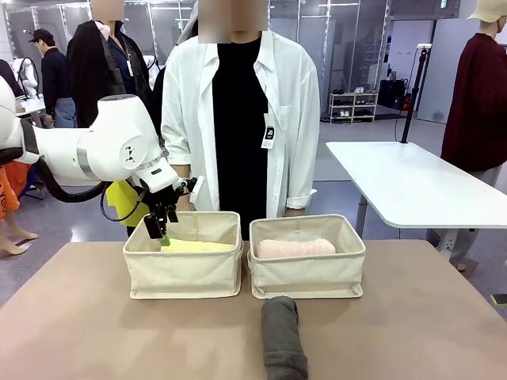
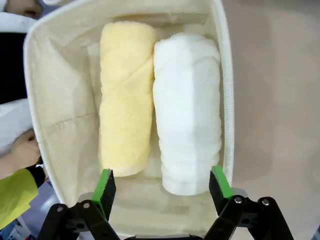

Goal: Divide the towels into two baskets.
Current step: Pick up one hotel-folded towel from the bottom of the table and place it in the Fabric basket indicated by the person.

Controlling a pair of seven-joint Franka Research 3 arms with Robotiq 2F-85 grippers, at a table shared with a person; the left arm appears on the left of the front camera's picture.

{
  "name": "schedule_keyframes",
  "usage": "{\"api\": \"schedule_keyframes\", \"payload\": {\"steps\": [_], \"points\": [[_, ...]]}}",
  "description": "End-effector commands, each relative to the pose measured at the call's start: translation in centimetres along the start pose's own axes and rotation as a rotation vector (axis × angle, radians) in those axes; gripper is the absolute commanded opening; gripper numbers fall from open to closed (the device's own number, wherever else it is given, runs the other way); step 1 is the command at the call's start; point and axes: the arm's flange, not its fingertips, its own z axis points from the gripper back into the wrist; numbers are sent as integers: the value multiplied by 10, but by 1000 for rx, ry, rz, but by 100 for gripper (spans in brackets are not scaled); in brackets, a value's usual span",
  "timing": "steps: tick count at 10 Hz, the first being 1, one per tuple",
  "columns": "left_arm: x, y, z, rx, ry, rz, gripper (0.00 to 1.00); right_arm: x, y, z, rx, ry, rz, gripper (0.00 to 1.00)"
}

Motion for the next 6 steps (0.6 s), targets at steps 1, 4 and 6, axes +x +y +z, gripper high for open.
{"api": "schedule_keyframes", "payload": {"steps": [1, 4, 6], "points": [[5, 5, -11, -23, 7, -31, 94, -3, 3, -1, -8, 0, 2, 100], [5, 5, -11, -23, 7, -31, 94, -3, 3, -1, -8, 0, 2, 100], [5, 5, -11, -23, 7, -31, 94, -3, 3, -1, -8, 0, 2, 100]]}}
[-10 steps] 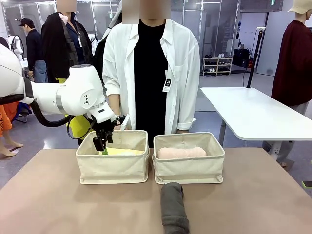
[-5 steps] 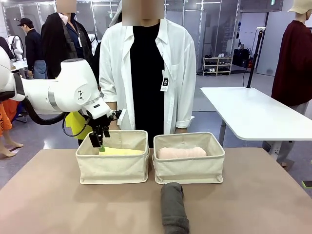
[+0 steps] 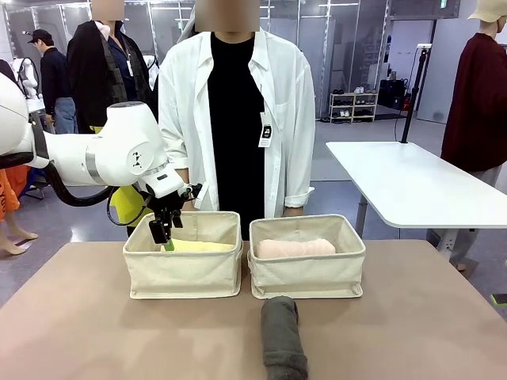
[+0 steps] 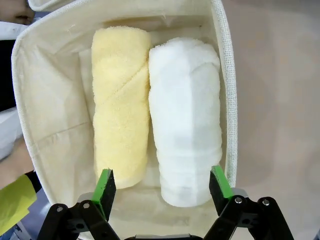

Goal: Divide the towels into two baskets.
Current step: Pick up one hotel-folded towel from the bottom of the table and place it in the Fabric basket indicated by the person.

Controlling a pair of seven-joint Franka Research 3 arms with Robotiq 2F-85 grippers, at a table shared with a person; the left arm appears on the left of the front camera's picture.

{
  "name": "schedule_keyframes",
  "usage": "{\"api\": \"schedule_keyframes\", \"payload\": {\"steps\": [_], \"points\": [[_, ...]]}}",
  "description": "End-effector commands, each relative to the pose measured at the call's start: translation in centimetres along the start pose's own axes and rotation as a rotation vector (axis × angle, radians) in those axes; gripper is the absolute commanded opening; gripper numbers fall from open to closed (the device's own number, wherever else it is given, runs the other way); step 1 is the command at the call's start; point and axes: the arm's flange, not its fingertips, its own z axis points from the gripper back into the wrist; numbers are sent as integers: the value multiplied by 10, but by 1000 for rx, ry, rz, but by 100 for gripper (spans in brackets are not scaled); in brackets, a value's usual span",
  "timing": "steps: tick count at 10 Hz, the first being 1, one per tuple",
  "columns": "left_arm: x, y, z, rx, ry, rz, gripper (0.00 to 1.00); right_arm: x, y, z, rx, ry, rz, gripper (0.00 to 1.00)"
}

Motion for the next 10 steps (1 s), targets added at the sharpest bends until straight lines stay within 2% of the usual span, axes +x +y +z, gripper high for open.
{"api": "schedule_keyframes", "payload": {"steps": [1, 3, 5, 6, 8, 9, 10], "points": [[0, 0, -1, -1, 0, 0, 94, -3, 3, -1, -7, 1, 2, 100], [-22, -7, 47, -75, -168, 133, 95, -3, 3, -1, -7, 1, 2, 100], [-61, -35, 77, -228, -375, 213, 95, -3, 3, -1, -7, 1, 2, 100], [-81, -48, 92, -275, -429, 262, 95, -3, 3, -1, -7, 1, 2, 100], [-143, -74, 117, -367, -627, 416, 95, -3, 3, -1, -7, 1, 2, 100], [-188, -97, 123, -429, -728, 523, 95, -3, 3, -1, -7, 1, 2, 100], [-227, -123, 125, -441, -813, 615, 95, -3, 3, -1, -7, 1, 2, 100]]}}
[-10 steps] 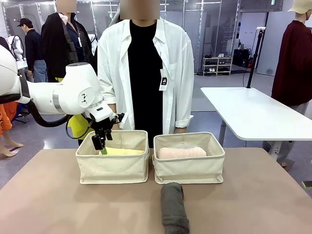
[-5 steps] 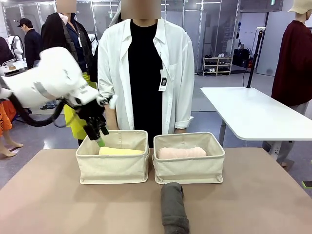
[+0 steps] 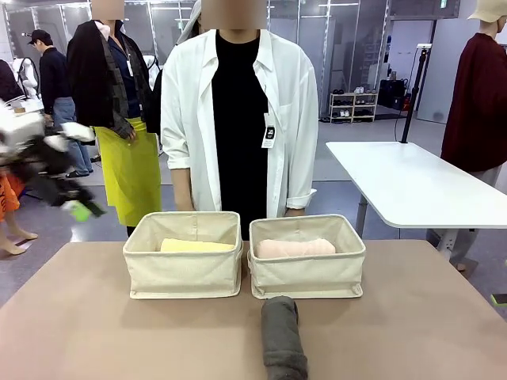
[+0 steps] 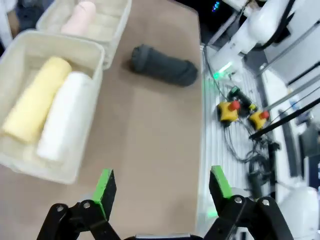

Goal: Divide the towels into two baskets.
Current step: Pick up one hotel-folded towel from the bottom of the table and place it in the Fabric basket indicated by the person.

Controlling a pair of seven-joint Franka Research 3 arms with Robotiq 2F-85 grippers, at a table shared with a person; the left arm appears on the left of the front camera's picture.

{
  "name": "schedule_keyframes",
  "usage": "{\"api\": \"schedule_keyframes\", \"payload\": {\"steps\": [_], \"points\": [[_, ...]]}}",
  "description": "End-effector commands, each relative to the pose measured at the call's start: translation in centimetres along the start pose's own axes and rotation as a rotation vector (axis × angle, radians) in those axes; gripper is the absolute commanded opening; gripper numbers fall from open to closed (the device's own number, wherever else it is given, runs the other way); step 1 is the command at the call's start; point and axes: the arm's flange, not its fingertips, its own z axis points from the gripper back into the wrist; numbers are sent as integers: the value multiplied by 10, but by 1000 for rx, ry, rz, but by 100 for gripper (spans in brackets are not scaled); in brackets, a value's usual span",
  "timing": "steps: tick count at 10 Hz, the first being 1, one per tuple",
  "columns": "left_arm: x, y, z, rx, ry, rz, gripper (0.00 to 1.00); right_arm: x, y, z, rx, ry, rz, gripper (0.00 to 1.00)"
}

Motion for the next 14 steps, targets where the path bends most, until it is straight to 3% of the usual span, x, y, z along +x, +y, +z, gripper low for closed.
{"api": "schedule_keyframes", "payload": {"steps": [1, 4, 7, 9, 10, 14], "points": [[-69, -19, 31, -22, -188, 169, 95, -3, 3, -1, -7, 2, 2, 100], [-197, -49, 55, -114, -410, 435, 95, -3, 3, -1, -7, 2, 2, 100], [-288, -50, 46, -166, -494, 655, 95, -3, 3, -1, -7, 2, 2, 100], [-298, -32, 48, -147, -462, 692, 95, -3, 3, -1, -7, 2, 2, 100], [-304, -54, 37, -145, -481, 655, 95, -3, 3, -1, -7, 2, 2, 100], [-304, -54, 37, -145, -481, 655, 95, -3, 3, -1, -7, 2, 2, 100]]}}
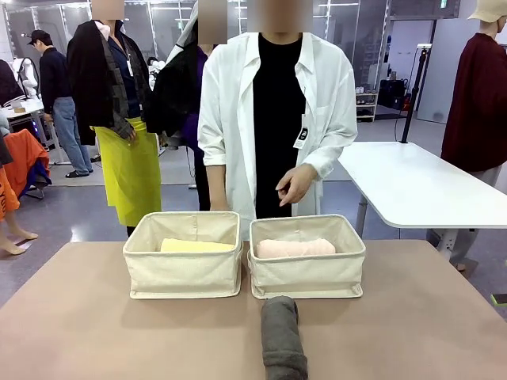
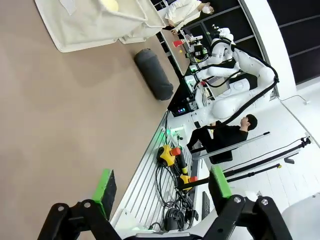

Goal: Divide the towels into two baskets.
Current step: Pick up one hotel-folded towel from the bottom of the table and place it in the Fabric basket indicated by the person.

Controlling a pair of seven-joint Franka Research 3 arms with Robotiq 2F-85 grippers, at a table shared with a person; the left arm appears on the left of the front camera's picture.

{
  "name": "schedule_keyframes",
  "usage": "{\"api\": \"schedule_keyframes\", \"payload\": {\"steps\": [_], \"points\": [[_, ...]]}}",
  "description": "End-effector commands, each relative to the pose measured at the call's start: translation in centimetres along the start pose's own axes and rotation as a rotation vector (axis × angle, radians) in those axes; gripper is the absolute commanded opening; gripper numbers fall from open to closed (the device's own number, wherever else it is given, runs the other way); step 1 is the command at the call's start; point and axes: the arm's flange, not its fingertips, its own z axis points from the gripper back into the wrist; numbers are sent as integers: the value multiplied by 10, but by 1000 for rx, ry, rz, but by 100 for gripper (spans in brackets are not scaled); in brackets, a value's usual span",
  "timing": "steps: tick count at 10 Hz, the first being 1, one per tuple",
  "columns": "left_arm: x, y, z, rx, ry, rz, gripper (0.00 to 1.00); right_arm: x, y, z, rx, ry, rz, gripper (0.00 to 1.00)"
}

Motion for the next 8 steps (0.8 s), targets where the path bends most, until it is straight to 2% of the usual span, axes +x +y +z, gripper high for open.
{"api": "schedule_keyframes", "payload": {"steps": [1, 5, 6, 8], "points": [[-4, -5, -1, -3, -4, -5, 95, -3, 3, -1, -7, 1, 2, 100], [-4, -5, -1, -3, -4, -5, 95, 0, 0, 0, 0, 0, 0, 100], [-4, -5, -1, -3, -4, -5, 95, 12, 18, -26, -70, 81, 12, 100], [-4, -5, -1, -3, -4, -5, 95, 35, 49, -78, -187, 151, -30, 100]]}}
